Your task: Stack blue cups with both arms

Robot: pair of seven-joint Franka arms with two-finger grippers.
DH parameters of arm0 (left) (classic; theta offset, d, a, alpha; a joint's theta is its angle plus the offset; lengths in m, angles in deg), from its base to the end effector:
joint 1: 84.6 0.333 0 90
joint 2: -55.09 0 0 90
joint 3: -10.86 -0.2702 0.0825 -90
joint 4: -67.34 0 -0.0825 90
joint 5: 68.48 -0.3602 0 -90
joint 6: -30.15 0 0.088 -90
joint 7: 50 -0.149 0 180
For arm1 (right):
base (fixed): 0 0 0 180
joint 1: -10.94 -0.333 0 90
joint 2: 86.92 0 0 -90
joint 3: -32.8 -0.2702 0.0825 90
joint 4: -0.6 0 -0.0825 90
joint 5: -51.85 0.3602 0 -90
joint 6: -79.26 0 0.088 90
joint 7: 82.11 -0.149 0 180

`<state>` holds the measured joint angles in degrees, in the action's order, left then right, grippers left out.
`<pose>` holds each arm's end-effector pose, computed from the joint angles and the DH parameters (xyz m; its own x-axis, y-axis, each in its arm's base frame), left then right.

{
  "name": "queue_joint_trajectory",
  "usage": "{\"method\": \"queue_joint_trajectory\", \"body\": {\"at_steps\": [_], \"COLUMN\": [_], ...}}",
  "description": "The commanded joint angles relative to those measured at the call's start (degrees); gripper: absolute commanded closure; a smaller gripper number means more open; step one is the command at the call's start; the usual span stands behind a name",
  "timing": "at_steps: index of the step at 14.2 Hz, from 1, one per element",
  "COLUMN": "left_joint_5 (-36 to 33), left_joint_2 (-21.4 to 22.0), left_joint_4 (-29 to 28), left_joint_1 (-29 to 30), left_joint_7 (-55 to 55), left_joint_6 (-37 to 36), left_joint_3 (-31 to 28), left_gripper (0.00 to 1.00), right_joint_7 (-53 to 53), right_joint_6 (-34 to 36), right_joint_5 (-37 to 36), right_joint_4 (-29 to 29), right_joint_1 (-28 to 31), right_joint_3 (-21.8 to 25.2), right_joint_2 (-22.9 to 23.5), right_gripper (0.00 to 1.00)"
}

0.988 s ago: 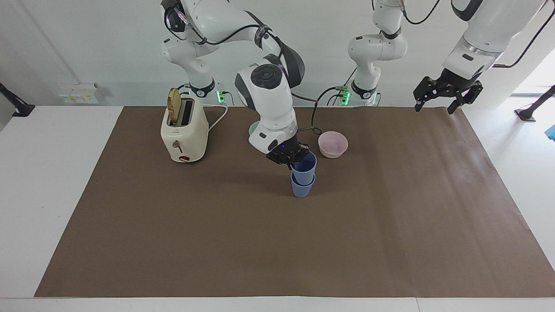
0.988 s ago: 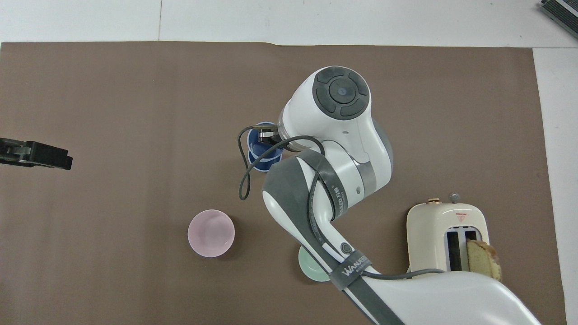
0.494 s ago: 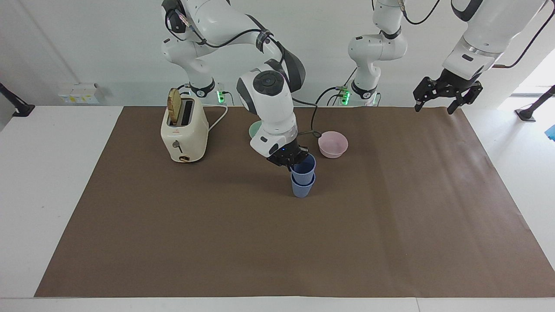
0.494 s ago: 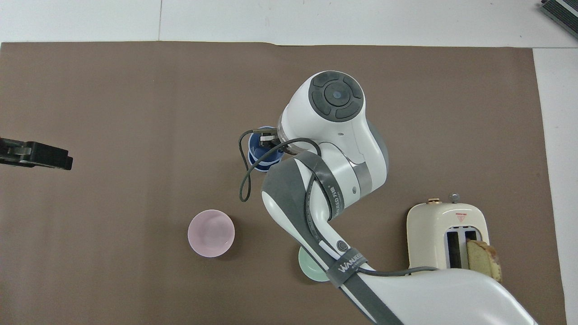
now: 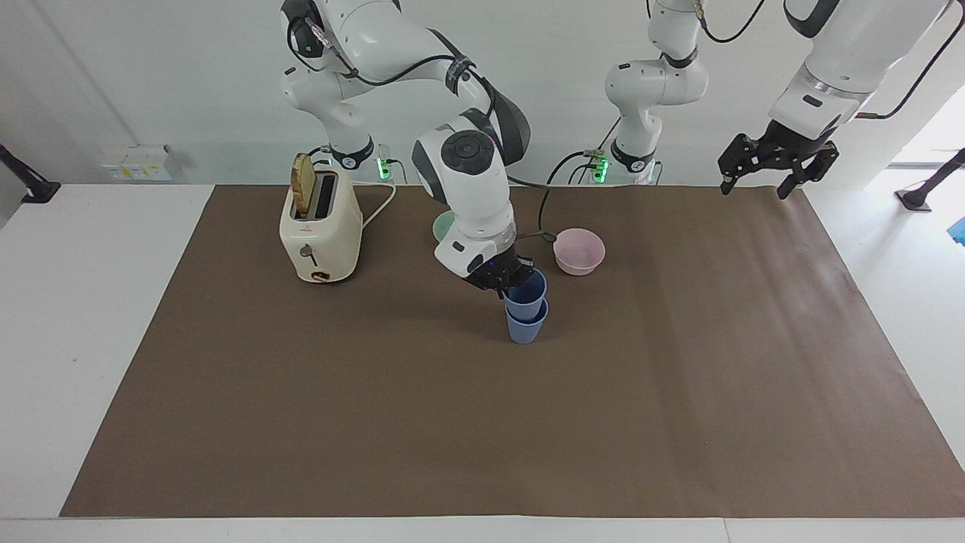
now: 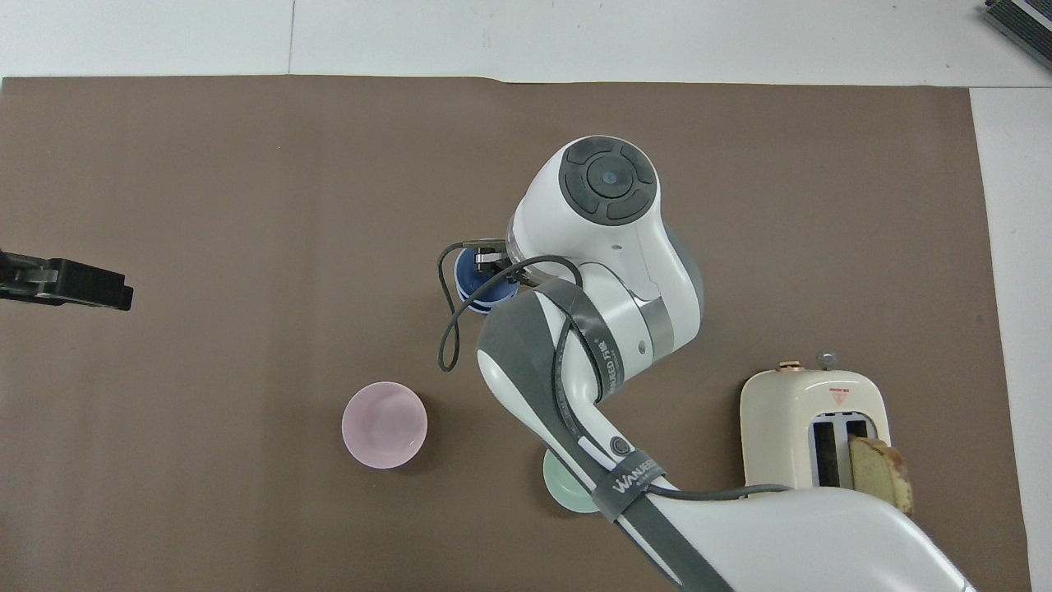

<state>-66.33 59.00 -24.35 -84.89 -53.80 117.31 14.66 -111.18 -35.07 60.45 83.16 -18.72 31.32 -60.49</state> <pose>0.5053 -0.0428 0.5546 0.9903 -0.1389 -0.0087 -0.1385 -0.9898 0.0336 0.5613 0.3540 0.3602 0.9997 -0.0229 0.0028 -0.0221 -0.9841 -0.1763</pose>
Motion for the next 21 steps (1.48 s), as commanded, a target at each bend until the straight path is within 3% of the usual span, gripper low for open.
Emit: {"method": "queue_joint_trajectory", "body": {"at_steps": [1, 5, 7, 13, 21], "left_joint_5": [0.75, 0.75, 0.75, 0.75, 0.75], "left_joint_2": [1.36, 1.36, 1.36, 1.36, 1.36], "left_joint_4": [-1.48, -1.48, -1.48, -1.48, -1.48], "left_joint_1": [0.46, 0.46, 0.55, 0.73, 0.73], "left_joint_7": [0.19, 0.11, 0.02, -0.16, -0.16], "left_joint_6": [0.29, 0.47, 0.56, 0.82, 0.73], "left_joint_3": [0.16, 0.16, 0.16, 0.25, 0.25], "left_gripper": [0.0, 0.0, 0.0, 0.0, 0.0], "right_joint_7": [1.12, 1.12, 1.12, 5.49, 12.19], "right_joint_6": [-2.12, -1.95, -1.95, 1.64, 9.91], "right_joint_5": [1.68, 1.68, 0.81, -1.38, -4.38], "right_joint_4": [1.03, 0.94, 0.68, -1.17, -1.26], "right_joint_1": [-0.05, 0.04, 0.39, 6.52, 16.64], "right_joint_3": [0.15, 0.15, 0.15, 0.68, 2.16], "right_joint_2": [-0.42, -0.42, -0.24, -1.9, -9.98], "right_gripper": [0.41, 0.32, 0.0, 0.0, 0.0]}}
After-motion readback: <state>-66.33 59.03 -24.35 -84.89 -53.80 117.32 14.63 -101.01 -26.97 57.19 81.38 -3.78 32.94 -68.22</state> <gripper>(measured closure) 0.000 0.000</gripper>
